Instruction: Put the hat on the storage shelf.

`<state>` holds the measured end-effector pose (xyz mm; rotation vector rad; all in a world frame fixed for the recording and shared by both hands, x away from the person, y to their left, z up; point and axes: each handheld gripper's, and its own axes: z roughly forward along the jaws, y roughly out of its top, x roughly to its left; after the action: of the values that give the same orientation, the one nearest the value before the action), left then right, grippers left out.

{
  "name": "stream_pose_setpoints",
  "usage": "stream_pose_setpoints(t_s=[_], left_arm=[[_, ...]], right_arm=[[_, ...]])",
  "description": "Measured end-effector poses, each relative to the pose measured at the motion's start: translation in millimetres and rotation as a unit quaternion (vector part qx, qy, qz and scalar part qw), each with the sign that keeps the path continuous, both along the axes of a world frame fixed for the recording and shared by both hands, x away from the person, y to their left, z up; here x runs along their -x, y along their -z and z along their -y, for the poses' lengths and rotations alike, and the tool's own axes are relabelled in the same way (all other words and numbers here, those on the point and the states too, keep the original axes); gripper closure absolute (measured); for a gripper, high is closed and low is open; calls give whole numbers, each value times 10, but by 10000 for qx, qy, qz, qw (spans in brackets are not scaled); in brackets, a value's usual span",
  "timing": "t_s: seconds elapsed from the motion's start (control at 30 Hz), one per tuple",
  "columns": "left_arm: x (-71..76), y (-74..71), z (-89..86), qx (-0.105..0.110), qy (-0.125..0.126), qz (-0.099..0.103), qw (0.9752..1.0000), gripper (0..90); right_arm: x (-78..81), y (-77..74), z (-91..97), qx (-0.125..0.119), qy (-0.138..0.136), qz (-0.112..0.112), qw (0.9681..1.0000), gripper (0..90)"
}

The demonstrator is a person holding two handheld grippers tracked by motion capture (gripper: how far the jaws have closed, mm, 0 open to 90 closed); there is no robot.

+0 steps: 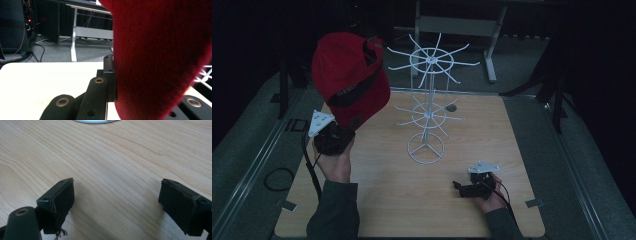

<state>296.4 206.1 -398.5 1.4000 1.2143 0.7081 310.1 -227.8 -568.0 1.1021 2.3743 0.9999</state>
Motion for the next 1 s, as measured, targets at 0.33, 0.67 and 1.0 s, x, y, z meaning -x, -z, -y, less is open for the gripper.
stream_pose_setpoints(t_s=[0.33, 0.67, 1.0], left_arm=[[-11, -39, 6, 35, -12, 31, 10000, 855], [-15, -61, -7, 80, -20, 50, 10000, 855], [-14, -102, -12, 108, -14, 134, 9999, 856]], right_arm=[[1, 0, 0, -2, 3, -3, 10000, 131], [1, 0, 0, -1, 3, -3, 10000, 131], [0, 0, 0, 2, 2, -2, 10000, 131]])
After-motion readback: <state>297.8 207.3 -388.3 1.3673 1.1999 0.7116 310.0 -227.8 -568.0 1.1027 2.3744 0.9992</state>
